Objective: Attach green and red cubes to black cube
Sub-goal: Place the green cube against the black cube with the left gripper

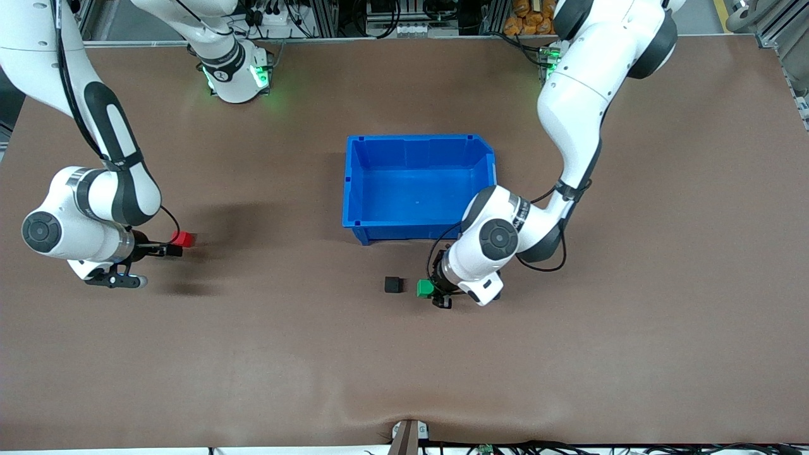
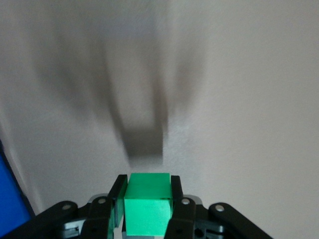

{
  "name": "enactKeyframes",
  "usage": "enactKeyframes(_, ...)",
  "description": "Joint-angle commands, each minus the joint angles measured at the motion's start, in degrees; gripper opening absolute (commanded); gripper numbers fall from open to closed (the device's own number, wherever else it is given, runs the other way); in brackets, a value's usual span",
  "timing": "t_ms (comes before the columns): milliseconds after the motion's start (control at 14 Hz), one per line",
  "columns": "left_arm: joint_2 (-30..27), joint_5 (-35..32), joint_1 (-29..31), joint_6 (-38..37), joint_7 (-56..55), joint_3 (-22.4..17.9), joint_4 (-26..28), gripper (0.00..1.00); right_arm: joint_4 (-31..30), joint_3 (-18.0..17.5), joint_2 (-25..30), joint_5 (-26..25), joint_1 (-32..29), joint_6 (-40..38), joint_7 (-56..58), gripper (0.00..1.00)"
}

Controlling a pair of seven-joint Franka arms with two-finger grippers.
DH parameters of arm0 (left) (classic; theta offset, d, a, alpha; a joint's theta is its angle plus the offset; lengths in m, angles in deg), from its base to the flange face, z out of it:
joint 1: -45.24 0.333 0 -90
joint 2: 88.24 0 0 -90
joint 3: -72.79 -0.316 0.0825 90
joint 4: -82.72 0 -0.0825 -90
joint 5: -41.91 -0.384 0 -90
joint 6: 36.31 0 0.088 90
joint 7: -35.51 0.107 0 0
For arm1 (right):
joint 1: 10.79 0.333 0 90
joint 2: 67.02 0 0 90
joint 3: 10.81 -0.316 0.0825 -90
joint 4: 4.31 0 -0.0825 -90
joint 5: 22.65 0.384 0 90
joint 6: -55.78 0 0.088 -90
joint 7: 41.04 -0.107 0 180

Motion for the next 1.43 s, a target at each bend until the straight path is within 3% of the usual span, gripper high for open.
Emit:
enactKeyframes(0,3.6,1.0,-2.2,-1.4,-2.7,-1.3,-5.4,0.0,-1.2,-0.6,0.1,0.8,-0.8,1.1,1.1,1.0)
enactKeyframes(643,7.5,1.0,-5.1,-0.7,-4.2,-2.8,-9.0,0.0,-2.6,-0.7,-0.7,0.9,-0.8,2.6,1.0,0.9)
enactKeyframes(857,7.4,1.0,-5.7,-1.5,-4.2,-2.9,-9.0,0.0,-3.1,-0.7,-1.3,1.0,-0.8,2.9,1.0,0.81)
enactKeyframes(1143,7.0,0.9,-5.7,-4.5,-4.2,-3.0,-9.0,0.0,-3.2,-0.7,-1.3,1.0,-0.7,2.8,0.6,0.68)
enactKeyframes(1357,5.2,0.9,-5.0,-9.2,-4.0,-3.2,-9.0,0.0,-3.2,-0.6,-1.8,1.0,-0.7,2.9,0.5,0.67)
